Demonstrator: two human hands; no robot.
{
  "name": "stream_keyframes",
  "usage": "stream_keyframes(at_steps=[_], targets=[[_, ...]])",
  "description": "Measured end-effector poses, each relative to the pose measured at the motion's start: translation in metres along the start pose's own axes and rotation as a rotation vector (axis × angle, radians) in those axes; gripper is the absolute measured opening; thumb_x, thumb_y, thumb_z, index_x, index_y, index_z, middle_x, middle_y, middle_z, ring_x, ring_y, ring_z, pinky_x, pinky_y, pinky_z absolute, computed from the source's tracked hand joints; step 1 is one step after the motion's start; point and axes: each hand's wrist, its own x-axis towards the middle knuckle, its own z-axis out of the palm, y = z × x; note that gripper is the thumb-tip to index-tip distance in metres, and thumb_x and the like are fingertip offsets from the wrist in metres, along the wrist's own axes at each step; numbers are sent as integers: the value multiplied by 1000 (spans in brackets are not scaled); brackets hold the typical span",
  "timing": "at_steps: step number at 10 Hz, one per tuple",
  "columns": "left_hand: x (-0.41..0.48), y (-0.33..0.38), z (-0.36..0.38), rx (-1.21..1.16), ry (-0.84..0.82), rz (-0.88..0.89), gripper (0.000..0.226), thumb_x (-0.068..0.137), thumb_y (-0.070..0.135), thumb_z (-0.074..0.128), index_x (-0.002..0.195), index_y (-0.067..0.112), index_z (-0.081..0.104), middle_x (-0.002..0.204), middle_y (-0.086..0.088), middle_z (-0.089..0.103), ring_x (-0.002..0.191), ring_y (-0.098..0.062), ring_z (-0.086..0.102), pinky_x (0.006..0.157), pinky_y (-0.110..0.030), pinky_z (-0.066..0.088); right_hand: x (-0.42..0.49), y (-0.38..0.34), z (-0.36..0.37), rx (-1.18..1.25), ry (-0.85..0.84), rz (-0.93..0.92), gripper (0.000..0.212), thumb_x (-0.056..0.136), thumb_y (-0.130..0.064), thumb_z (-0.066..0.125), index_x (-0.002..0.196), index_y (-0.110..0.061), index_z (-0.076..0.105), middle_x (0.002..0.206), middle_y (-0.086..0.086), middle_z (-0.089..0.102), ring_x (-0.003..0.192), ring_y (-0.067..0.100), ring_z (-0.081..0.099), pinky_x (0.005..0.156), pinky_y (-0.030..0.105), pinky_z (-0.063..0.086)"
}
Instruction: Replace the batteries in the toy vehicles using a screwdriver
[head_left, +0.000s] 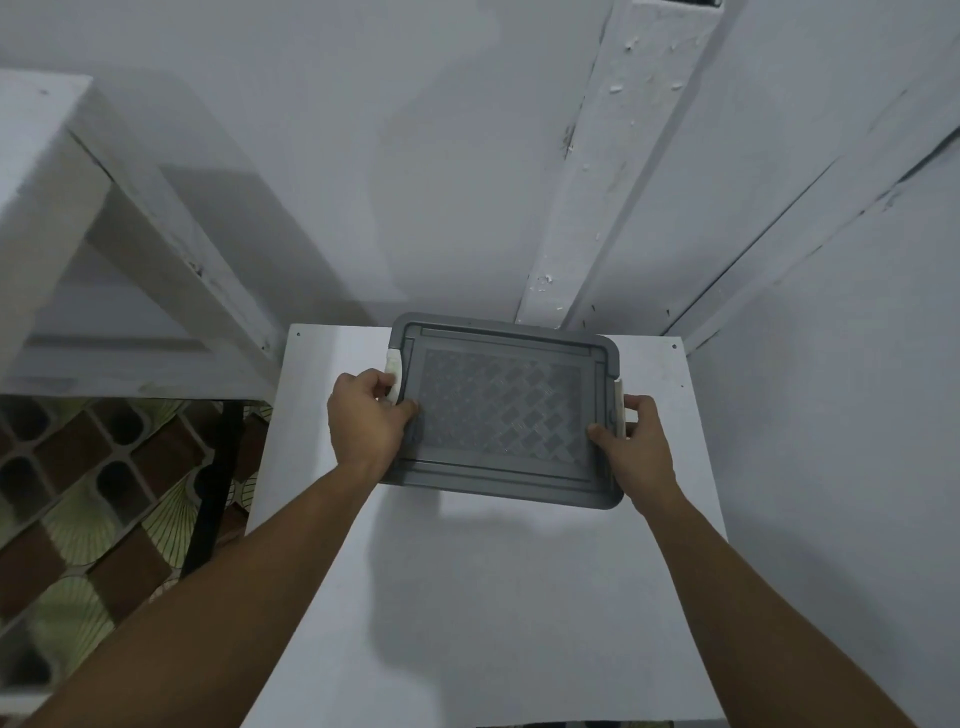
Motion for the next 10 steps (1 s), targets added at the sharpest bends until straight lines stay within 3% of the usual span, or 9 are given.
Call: stream_keyframes(at_steps=[1,2,3,4,5,6,7,8,10], targets=[[0,-6,-1,-50,-5,1,34,84,20,76,113,5,68,111,-8,60,93,-20,55,87,-32,46,1,4,-1,54,20,8,43,92,-21,66,130,-16,45,113,-1,55,96,21,57,93,45,50],[10,-11,-7,-226,-56,-103,15,90,20,69,103,12,72,105,-2,68,99,-23,62,88,-33,50,1,5,-12,462,-4,237,21,96,-31,60,113,-18,62,108,3,67,93,22,63,77,41,54],[21,-11,-14,-363,-141,-215,8,87,7,70,93,12,68,104,-8,68,98,-31,65,71,-29,54,5,7,-20,626,-115,327,22,98,-25,58,119,-24,61,109,3,66,93,24,61,68,37,51],[23,-10,-13,-363,-151,-253,14,85,7,73,94,15,65,108,-9,65,96,-30,63,62,-26,51,15,0,-16,471,-141,288,32,95,-12,61,122,-24,51,111,8,61,91,26,59,66,37,48],[24,-12,-11,-362,-115,-267,30,84,11,74,109,17,59,112,-4,58,96,-26,57,58,-24,46,24,-10,-13,341,-81,285,41,90,-8,67,125,-23,49,117,10,59,104,33,57,72,42,51],[23,-14,-11,-392,-140,-310,37,84,12,75,118,14,62,114,-6,61,95,-26,60,68,-30,54,26,-9,-15,290,-81,291,45,91,-11,67,133,-15,52,123,10,59,107,34,56,76,45,49],[17,-19,-12,-420,-163,-365,34,82,11,77,115,11,66,118,-11,64,101,-34,64,77,-40,58,24,-9,-15,258,-76,253,43,94,-15,63,135,-9,53,125,11,59,104,31,55,79,45,47],[9,-23,-14,-472,-184,-392,38,82,10,76,119,8,65,118,-13,65,100,-36,65,67,-35,58,20,-11,-16,240,-72,217,43,95,-16,61,137,-8,53,128,11,59,105,30,54,90,49,47],[2,-17,-22,-524,-197,-409,41,84,10,75,122,10,62,112,-15,65,86,-30,66,62,-31,54,10,-13,-19,228,-45,197,43,95,-21,62,135,-8,54,131,10,58,114,34,55,95,46,48]])
